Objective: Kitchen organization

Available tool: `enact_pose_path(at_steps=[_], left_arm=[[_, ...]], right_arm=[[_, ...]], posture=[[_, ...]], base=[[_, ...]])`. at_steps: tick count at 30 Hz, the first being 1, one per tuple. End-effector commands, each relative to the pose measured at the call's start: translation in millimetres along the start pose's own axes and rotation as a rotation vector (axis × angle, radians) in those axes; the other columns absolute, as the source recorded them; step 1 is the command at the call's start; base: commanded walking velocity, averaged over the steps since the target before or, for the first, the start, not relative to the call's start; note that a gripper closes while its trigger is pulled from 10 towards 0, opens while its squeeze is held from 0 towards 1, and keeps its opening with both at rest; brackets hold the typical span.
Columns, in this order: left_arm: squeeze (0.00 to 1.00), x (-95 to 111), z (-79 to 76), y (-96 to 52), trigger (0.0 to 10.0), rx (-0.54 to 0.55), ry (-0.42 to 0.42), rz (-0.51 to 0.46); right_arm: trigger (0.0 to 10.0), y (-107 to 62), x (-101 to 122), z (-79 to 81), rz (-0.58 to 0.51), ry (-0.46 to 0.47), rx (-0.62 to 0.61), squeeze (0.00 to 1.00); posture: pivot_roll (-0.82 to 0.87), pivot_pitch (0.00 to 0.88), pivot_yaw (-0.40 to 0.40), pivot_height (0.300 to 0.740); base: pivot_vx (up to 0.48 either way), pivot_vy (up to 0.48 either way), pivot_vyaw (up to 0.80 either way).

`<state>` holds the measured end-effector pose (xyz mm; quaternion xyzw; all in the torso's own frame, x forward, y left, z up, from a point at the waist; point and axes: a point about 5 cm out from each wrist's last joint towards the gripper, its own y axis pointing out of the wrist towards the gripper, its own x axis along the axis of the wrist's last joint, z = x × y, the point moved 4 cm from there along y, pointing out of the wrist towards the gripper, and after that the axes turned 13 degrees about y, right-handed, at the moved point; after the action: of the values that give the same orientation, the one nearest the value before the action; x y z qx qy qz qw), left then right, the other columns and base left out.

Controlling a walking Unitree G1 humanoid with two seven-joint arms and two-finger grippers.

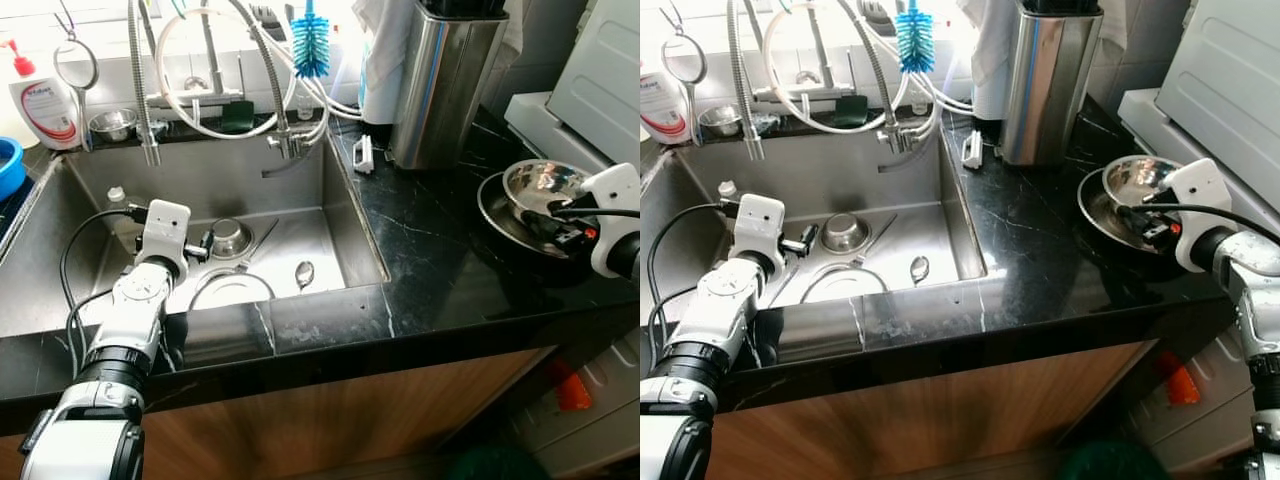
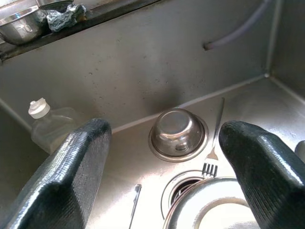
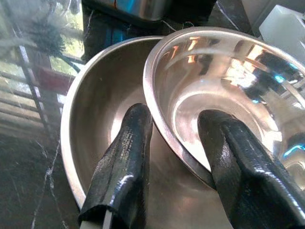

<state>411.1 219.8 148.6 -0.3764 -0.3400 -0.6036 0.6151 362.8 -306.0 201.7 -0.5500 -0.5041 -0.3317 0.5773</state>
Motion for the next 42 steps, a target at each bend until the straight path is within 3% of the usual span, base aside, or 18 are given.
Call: enact_pose_path(at_steps=[1,2,18,28,31,36,42], left_arm=[[0.00,4,-0.9,0.7,10.0,-0.003,-0.011,-0.016],[0.00,4,-1.1,0.6,10.0,-0.004,-0.011,-0.016],[0.00,3,2.4,0.5,10.0,0.006,-0.010,-0.012],[0.00,2,5.2,0.0,10.0,0.027,-0.033,-0.002],[0.00,1,6.1,-0.2,10.0,0.033,-0.039,0.003],[0.00,-1,7.8,-0.7,10.0,0.048,-0.065,0.012],[0.00,-2,7.6,-0.8,10.0,0.052,-0.078,0.014]], right_arm=[[9.9,-0.1,4,-4.9,0.004,-0.015,-0.021,0.00],[0.0,0.4,4,-7.3,0.001,-0.010,-0.035,0.00],[0.0,2.6,5,-5.5,-0.008,-0.026,-0.028,0.00],[0.0,2.6,16,-5.3,-0.069,-0.021,-0.060,0.00],[0.0,1.4,24,-4.7,-0.109,-0.024,-0.074,0.00],[0.0,-6.8,61,-7.4,-0.254,-0.030,-0.174,0.00],[0.0,-13.3,92,5.2,-0.369,-0.046,-0.176,0.00]], posture=[[-0.01,0.019,0.020,0.740],[-0.01,0.019,0.020,0.740],[-0.01,0.019,0.021,0.740],[0.00,0.017,0.019,0.740],[-0.01,0.017,0.018,0.740],[0.00,0.018,0.016,0.740],[-0.01,0.017,0.014,0.740]], base=[[0.000,0.000,0.00],[0.000,0.000,0.00],[0.000,0.000,0.00],[0.000,0.000,0.00],[0.000,0.000,0.00],[0.000,0.000,0.00],[0.000,0.000,0.00]])
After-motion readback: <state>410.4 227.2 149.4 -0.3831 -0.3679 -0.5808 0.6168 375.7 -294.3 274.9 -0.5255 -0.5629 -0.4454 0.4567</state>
